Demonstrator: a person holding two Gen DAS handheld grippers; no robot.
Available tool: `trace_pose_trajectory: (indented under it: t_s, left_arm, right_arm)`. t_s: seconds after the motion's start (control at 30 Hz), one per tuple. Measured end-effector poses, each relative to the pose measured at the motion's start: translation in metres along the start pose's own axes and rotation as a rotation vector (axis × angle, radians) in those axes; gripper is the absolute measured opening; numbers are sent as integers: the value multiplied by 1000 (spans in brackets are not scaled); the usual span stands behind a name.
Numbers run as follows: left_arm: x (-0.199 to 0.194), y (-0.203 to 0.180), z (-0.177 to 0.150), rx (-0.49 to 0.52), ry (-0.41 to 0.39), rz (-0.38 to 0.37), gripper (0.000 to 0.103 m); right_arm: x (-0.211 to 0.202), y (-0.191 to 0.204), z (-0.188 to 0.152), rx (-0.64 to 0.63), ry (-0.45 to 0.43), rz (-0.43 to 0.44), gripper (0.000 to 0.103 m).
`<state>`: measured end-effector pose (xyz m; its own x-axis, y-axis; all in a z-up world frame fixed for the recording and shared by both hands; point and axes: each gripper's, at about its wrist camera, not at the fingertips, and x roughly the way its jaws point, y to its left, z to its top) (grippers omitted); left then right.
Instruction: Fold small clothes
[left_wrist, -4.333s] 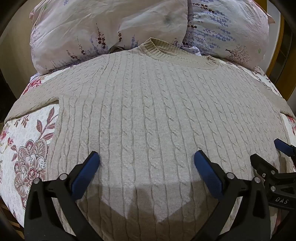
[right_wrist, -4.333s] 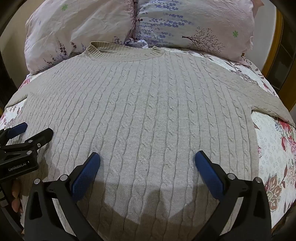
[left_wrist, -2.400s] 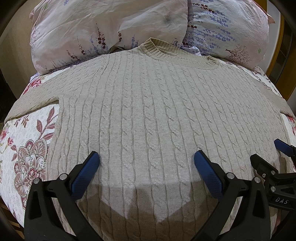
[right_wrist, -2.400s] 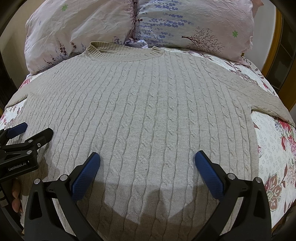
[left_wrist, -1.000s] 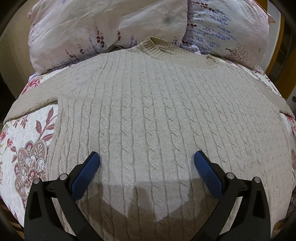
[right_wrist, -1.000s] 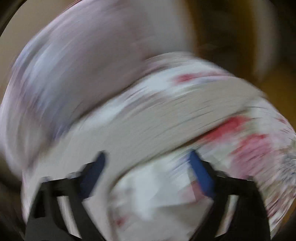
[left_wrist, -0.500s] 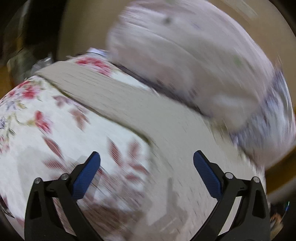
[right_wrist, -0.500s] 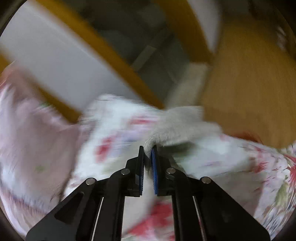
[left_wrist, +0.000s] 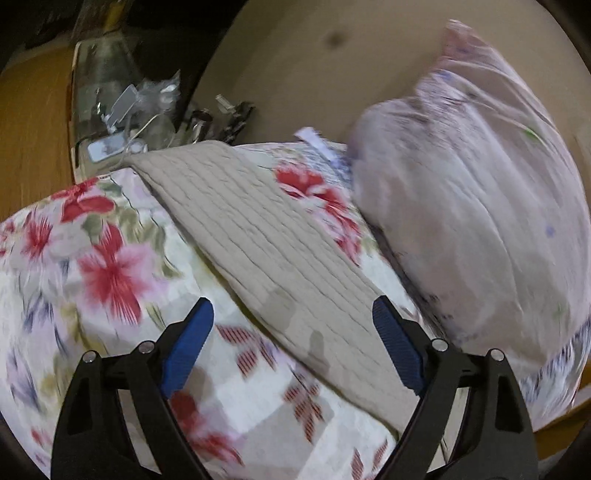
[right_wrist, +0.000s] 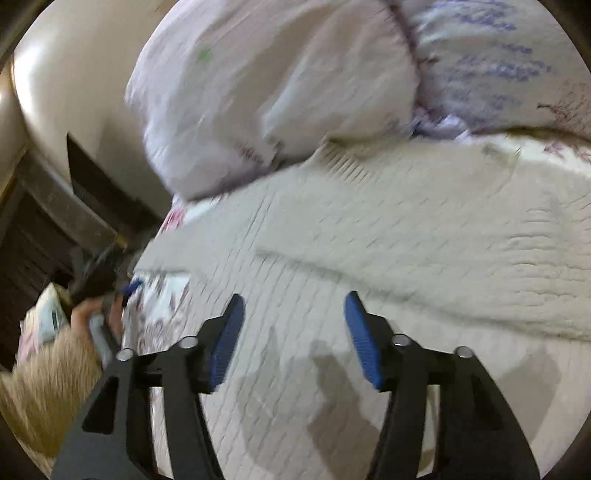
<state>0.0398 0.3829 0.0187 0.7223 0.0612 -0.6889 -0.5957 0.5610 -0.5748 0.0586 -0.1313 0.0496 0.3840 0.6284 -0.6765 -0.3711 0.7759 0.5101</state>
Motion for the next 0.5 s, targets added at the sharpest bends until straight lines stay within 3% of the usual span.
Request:
trace_pose_trajectory:
  t_s: [0.03, 0.23, 0.33, 0.4, 0.47, 0.5]
  left_arm:
    - [4, 6, 8, -21, 5, -3, 81]
    - [13, 29, 43, -140, -19, -45, 69]
    - [21, 34, 53, -156, 0, -27, 42]
    - [24, 34, 56, -144, 10, 5, 8]
    - [20, 23, 58, -71, -17, 34, 7]
    - [13, 4, 57, 19, -48, 42, 7]
  right_arm:
    - [-3, -2, 0, -3, 1, -19, 73]
    - [-24, -49, 4, 141, -30, -133, 75]
    - [-38, -63, -2, 161, -33, -166, 76]
    - [-41, -66, -4, 147, -27, -177, 76]
    - [-47, -68, -7, 139, -26, -178, 76]
    - [-51, -72, -7, 133, -29, -182, 76]
